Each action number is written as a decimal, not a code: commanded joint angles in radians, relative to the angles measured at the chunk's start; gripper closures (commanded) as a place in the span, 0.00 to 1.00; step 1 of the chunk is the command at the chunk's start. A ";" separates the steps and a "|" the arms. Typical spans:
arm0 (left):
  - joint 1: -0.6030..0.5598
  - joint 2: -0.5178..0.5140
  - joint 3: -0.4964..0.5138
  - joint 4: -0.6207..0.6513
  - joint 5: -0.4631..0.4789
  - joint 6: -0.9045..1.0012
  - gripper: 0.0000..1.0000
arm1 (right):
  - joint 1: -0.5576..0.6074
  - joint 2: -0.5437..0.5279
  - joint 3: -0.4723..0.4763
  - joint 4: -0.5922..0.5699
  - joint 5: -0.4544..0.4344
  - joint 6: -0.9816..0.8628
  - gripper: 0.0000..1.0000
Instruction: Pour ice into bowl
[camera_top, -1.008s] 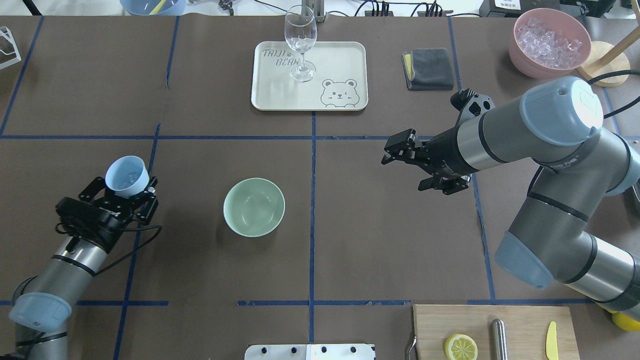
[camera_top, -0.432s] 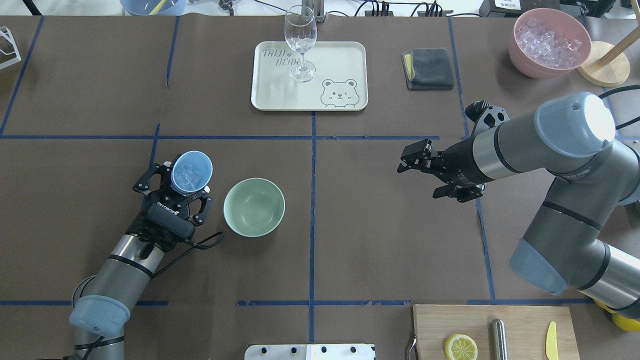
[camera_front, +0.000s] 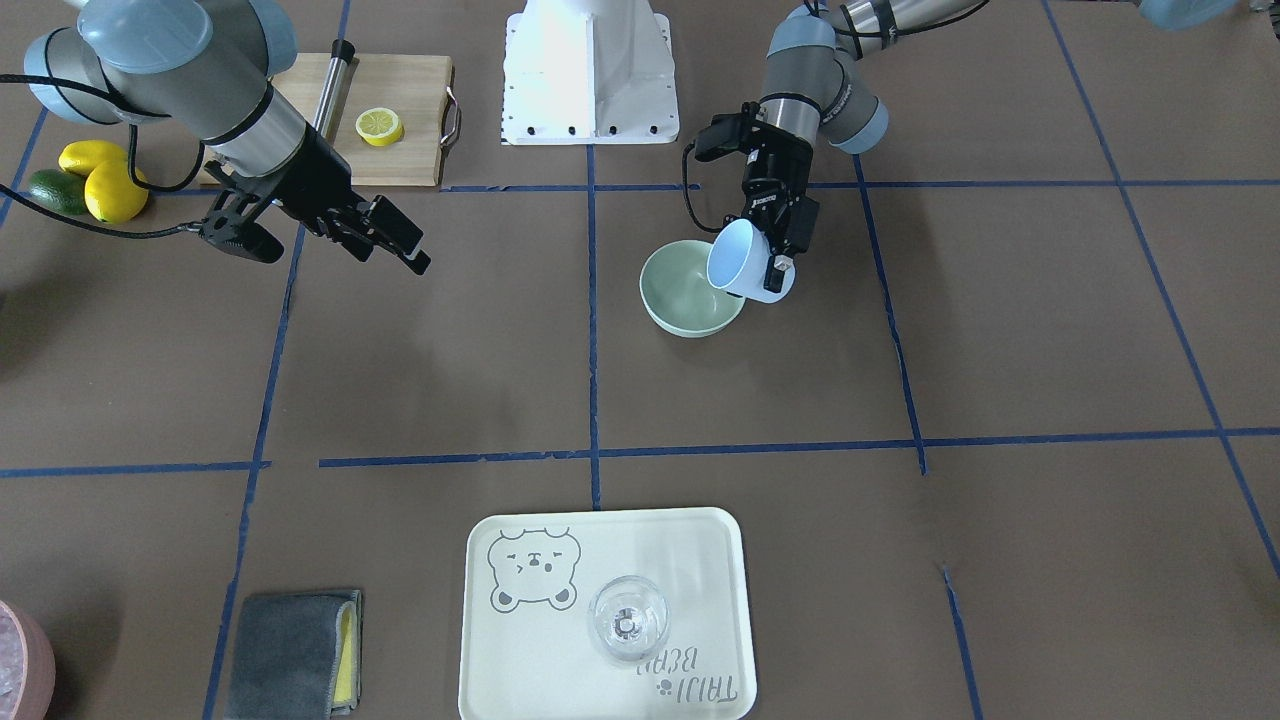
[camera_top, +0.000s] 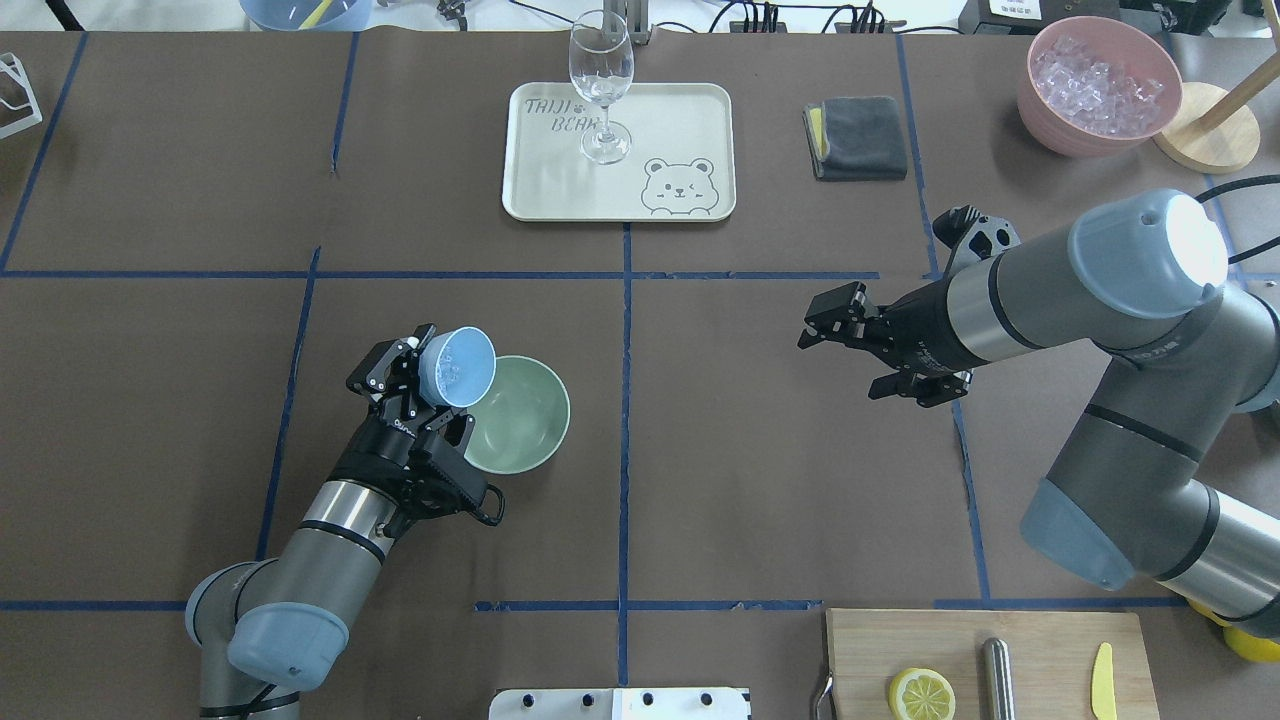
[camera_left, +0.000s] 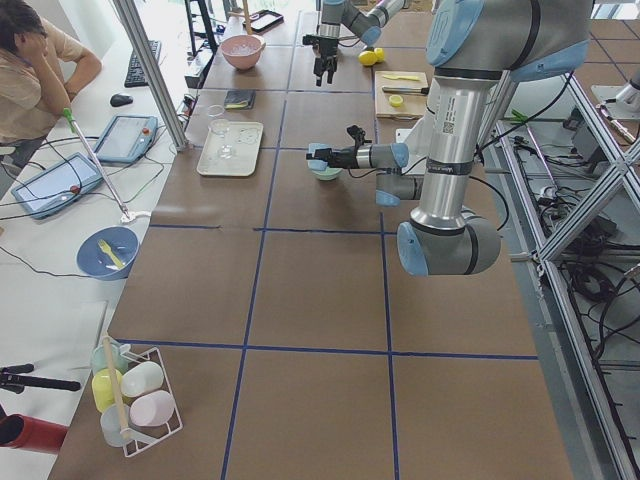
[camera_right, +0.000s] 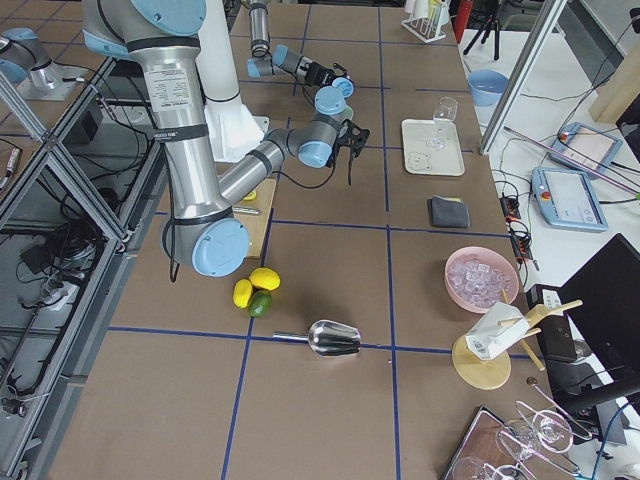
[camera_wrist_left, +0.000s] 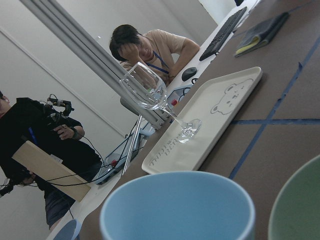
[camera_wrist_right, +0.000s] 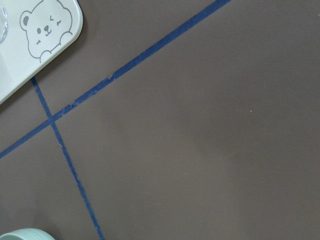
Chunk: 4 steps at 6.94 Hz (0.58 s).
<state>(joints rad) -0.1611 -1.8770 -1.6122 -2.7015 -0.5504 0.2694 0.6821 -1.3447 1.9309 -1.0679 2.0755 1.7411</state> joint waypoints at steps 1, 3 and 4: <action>0.002 -0.008 -0.028 0.203 0.061 0.244 1.00 | -0.001 0.002 -0.010 0.002 -0.002 0.005 0.00; 0.003 -0.007 -0.072 0.402 0.129 0.368 1.00 | 0.001 -0.001 -0.010 0.002 -0.005 0.012 0.00; 0.003 -0.008 -0.080 0.434 0.145 0.469 1.00 | 0.001 -0.002 -0.012 0.002 -0.005 0.012 0.00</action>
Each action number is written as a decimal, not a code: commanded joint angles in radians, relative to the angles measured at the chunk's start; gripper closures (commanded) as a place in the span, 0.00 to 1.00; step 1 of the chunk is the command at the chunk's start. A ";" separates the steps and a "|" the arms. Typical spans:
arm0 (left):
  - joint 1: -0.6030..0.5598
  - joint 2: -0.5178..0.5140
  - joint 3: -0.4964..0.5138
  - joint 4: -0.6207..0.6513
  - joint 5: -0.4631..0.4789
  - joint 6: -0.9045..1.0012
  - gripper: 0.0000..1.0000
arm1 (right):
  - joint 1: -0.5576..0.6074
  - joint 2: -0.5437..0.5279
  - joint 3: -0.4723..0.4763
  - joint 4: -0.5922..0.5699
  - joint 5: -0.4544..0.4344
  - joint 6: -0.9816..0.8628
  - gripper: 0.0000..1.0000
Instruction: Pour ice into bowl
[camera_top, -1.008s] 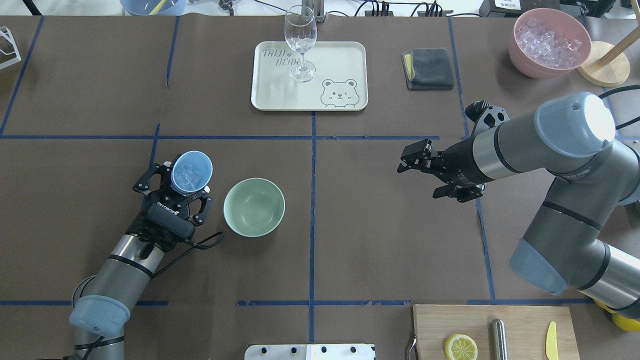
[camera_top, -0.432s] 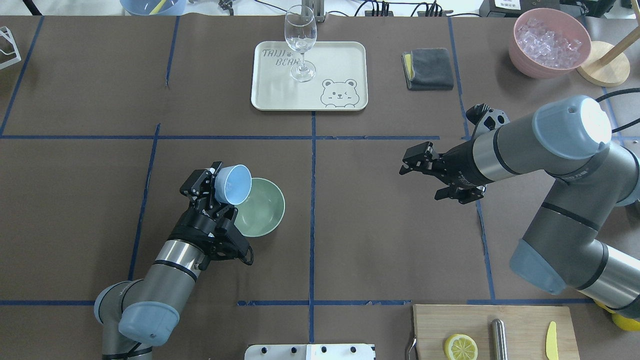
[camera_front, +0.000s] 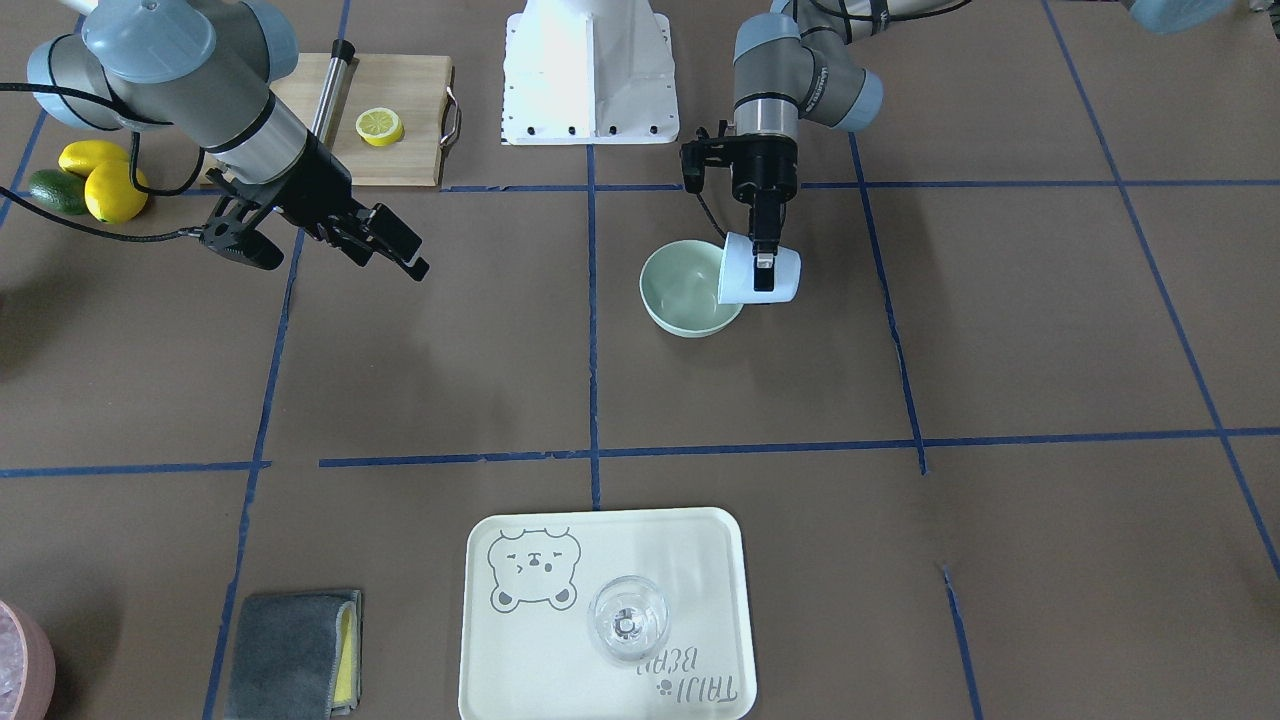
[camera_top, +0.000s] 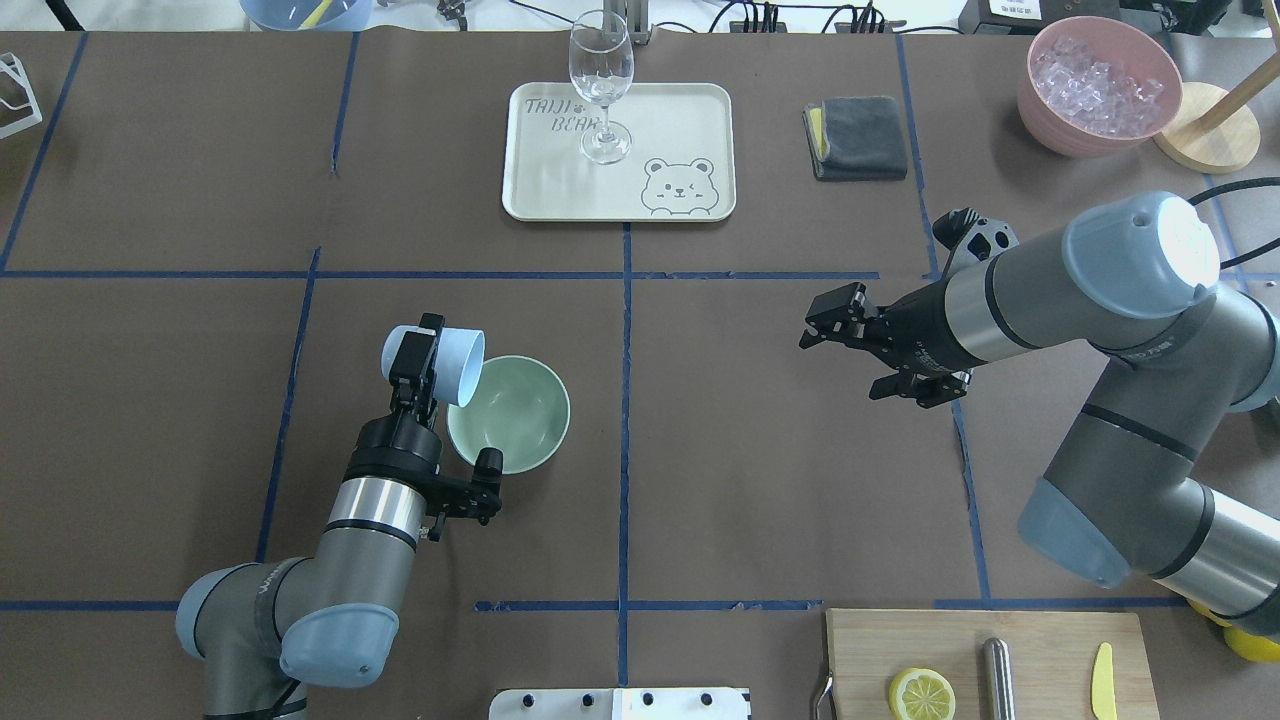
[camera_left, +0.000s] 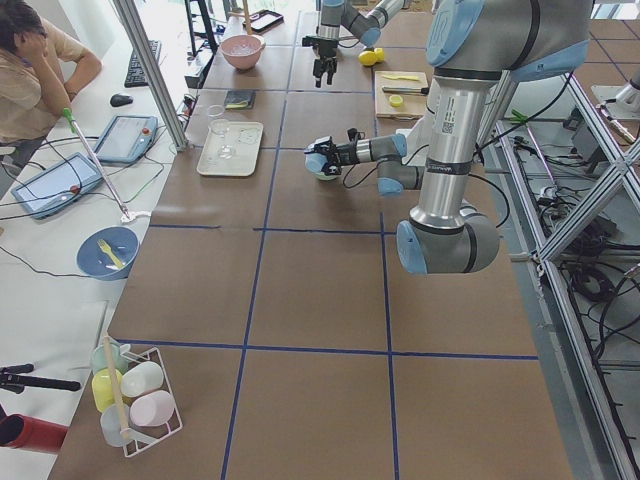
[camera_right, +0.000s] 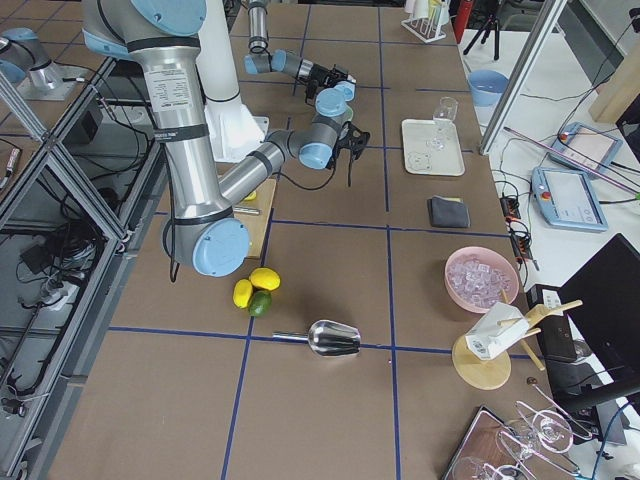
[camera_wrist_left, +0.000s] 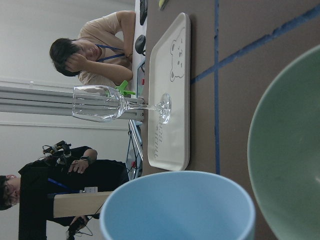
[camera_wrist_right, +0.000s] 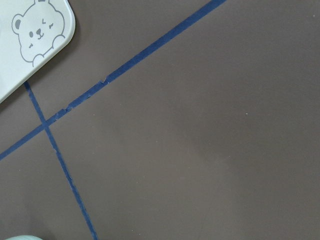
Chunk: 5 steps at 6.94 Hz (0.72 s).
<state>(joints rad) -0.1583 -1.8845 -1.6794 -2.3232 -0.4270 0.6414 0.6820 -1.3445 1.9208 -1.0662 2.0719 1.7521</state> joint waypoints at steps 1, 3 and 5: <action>0.000 0.001 -0.022 0.061 0.098 0.233 1.00 | 0.001 -0.004 -0.025 -0.001 -0.001 -0.002 0.00; 0.003 0.022 -0.016 0.061 0.213 0.276 1.00 | 0.001 -0.005 -0.034 0.000 -0.003 0.016 0.00; 0.025 0.024 0.019 0.061 0.238 0.287 1.00 | 0.001 -0.016 -0.043 -0.001 -0.001 0.023 0.00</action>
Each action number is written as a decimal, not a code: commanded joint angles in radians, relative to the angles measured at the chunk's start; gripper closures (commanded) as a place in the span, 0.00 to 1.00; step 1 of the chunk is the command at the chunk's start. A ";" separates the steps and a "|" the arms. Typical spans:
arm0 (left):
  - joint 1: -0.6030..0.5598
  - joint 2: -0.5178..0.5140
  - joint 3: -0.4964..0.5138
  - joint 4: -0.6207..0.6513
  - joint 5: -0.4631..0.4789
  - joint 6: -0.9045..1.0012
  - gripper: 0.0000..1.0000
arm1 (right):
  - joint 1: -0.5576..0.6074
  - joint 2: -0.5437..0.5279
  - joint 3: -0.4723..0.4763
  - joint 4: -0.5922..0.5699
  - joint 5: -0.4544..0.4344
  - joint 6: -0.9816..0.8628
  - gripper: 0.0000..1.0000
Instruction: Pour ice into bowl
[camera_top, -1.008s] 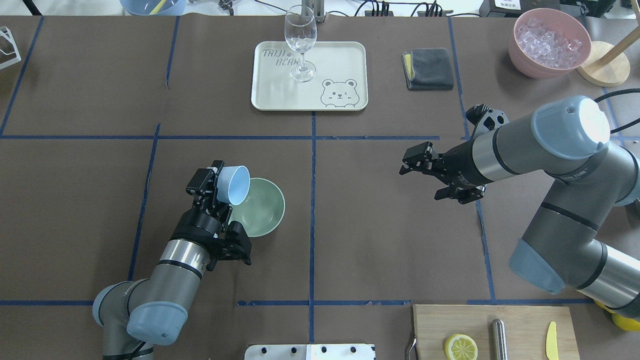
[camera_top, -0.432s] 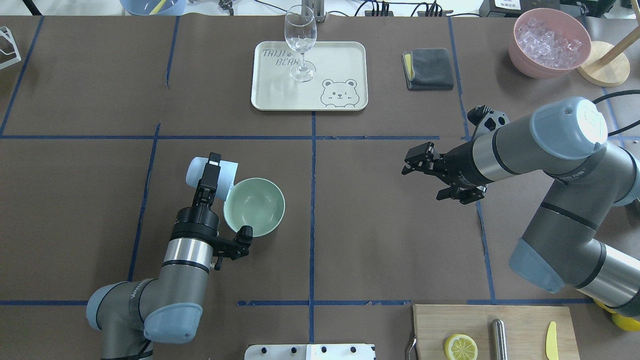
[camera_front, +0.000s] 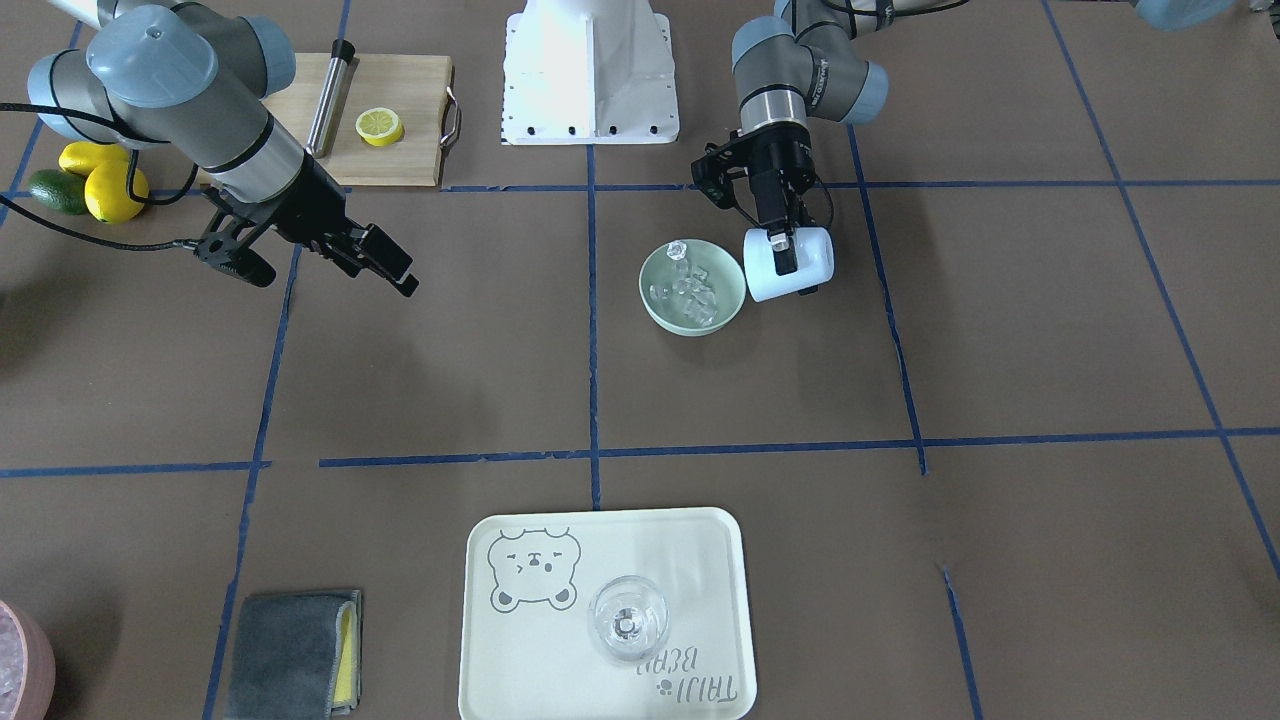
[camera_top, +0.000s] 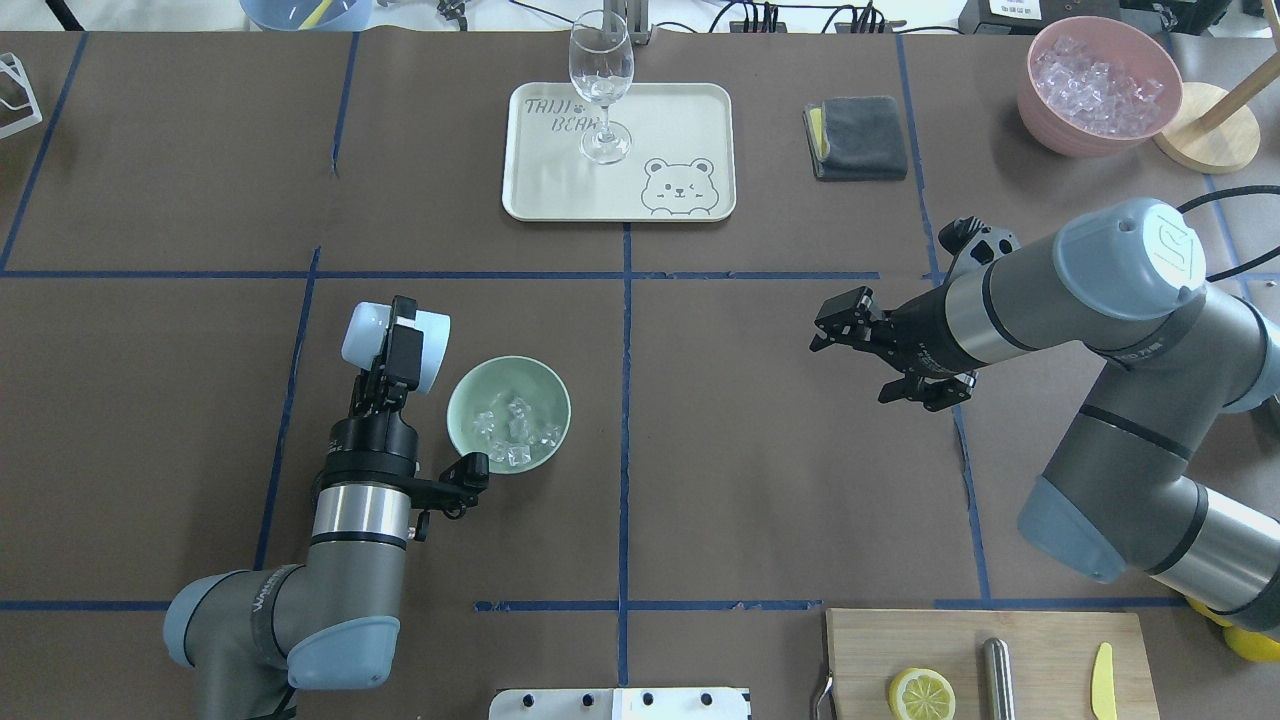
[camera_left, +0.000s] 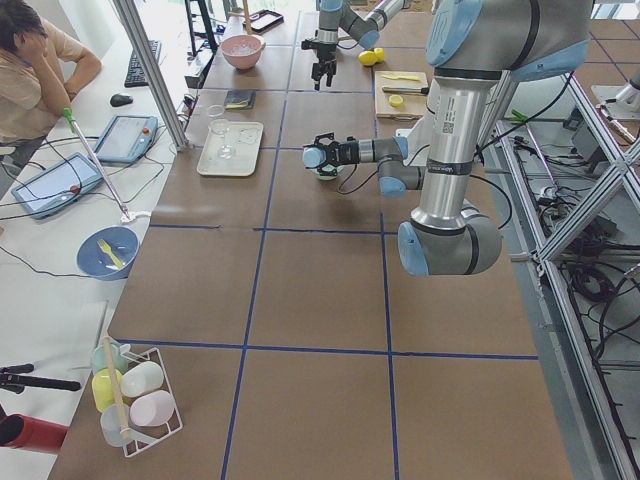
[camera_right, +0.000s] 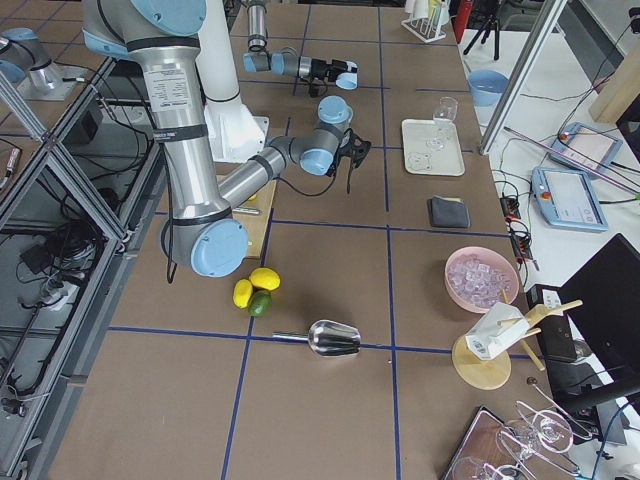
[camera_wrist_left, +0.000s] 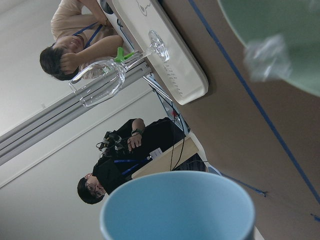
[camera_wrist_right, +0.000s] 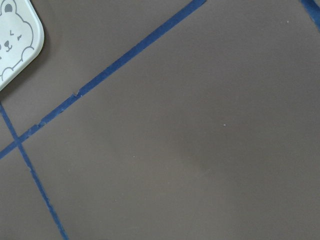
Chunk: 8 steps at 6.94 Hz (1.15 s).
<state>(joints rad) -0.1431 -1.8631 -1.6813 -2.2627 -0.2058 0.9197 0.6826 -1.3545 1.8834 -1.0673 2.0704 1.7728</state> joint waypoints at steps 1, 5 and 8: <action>0.013 -0.001 0.028 0.000 0.019 0.008 1.00 | 0.000 -0.006 -0.009 0.000 0.000 0.002 0.00; 0.020 -0.001 0.002 -0.172 0.013 -0.047 1.00 | 0.000 -0.003 -0.004 0.001 0.000 -0.001 0.00; 0.016 0.021 0.002 -0.244 -0.046 -0.182 1.00 | 0.000 0.009 -0.003 0.003 -0.007 -0.006 0.00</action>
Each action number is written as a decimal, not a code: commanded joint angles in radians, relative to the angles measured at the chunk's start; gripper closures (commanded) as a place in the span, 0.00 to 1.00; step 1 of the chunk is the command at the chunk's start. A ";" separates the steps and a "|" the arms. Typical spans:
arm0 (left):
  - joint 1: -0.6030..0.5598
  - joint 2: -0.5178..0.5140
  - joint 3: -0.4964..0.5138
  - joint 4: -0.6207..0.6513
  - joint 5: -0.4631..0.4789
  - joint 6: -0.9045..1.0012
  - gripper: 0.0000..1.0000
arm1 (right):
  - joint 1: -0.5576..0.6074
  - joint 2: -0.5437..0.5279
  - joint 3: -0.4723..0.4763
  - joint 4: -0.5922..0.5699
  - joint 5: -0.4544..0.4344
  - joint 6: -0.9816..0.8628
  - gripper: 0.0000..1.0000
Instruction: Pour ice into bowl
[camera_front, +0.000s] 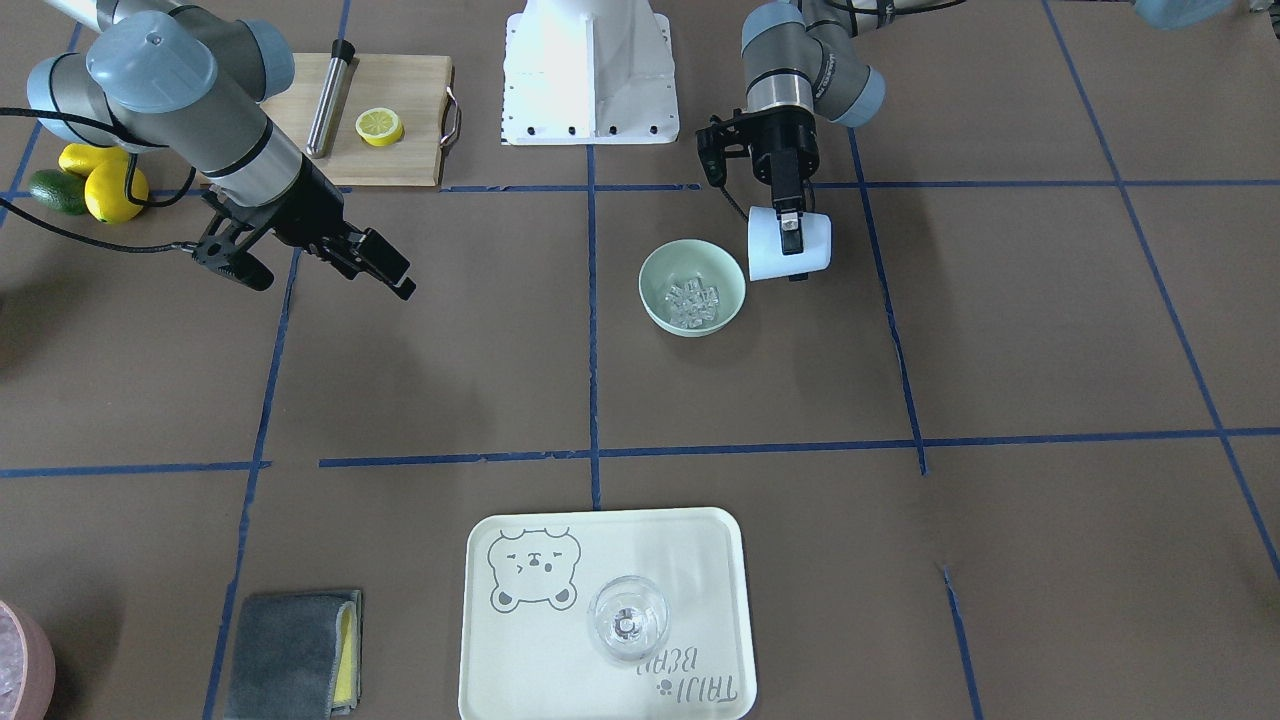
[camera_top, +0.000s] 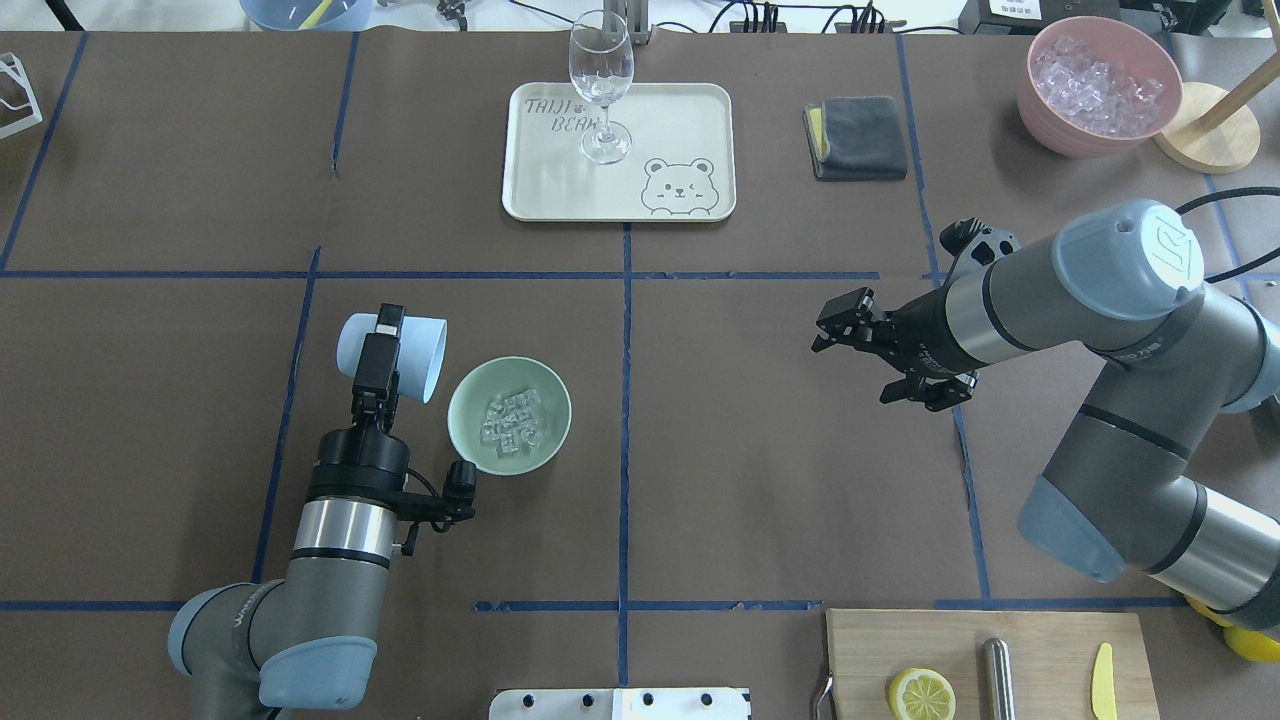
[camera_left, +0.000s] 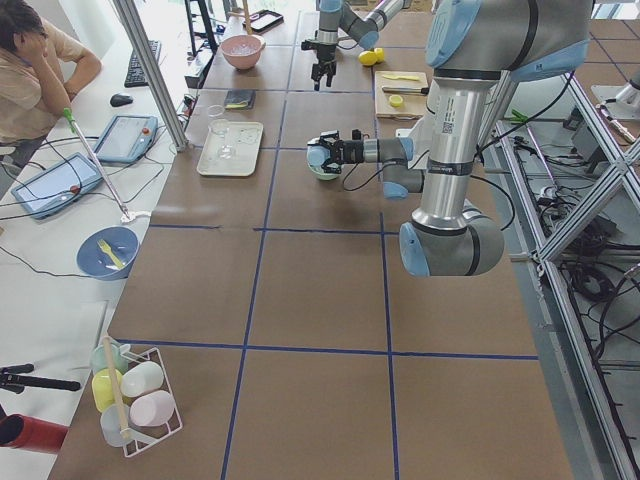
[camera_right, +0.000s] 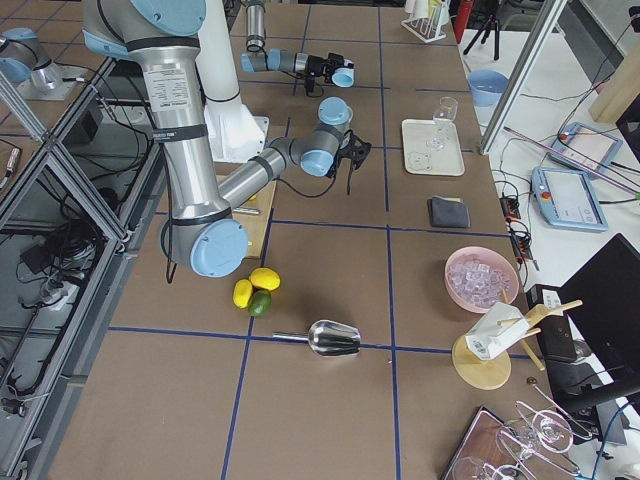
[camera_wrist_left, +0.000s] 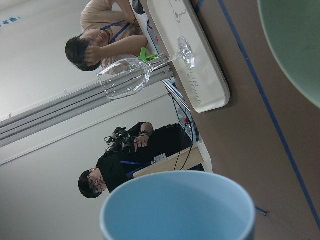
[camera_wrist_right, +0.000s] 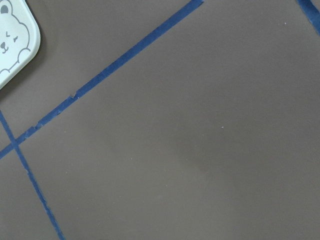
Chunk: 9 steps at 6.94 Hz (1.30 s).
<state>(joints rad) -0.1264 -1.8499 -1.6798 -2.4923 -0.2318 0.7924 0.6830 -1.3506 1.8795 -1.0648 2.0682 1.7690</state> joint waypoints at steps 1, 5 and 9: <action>-0.001 0.041 0.002 -0.013 -0.020 -0.055 1.00 | 0.000 0.005 0.004 0.000 -0.014 -0.003 0.00; -0.030 0.125 -0.001 -0.014 -0.194 -0.328 1.00 | 0.000 0.008 0.041 0.000 -0.016 -0.002 0.00; -0.094 0.335 -0.058 -0.017 -0.299 -1.114 1.00 | -0.002 0.013 0.064 -0.001 -0.023 -0.002 0.00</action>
<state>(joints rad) -0.2076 -1.5788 -1.7176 -2.5089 -0.5075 -0.0580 0.6821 -1.3381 1.9384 -1.0656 2.0485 1.7671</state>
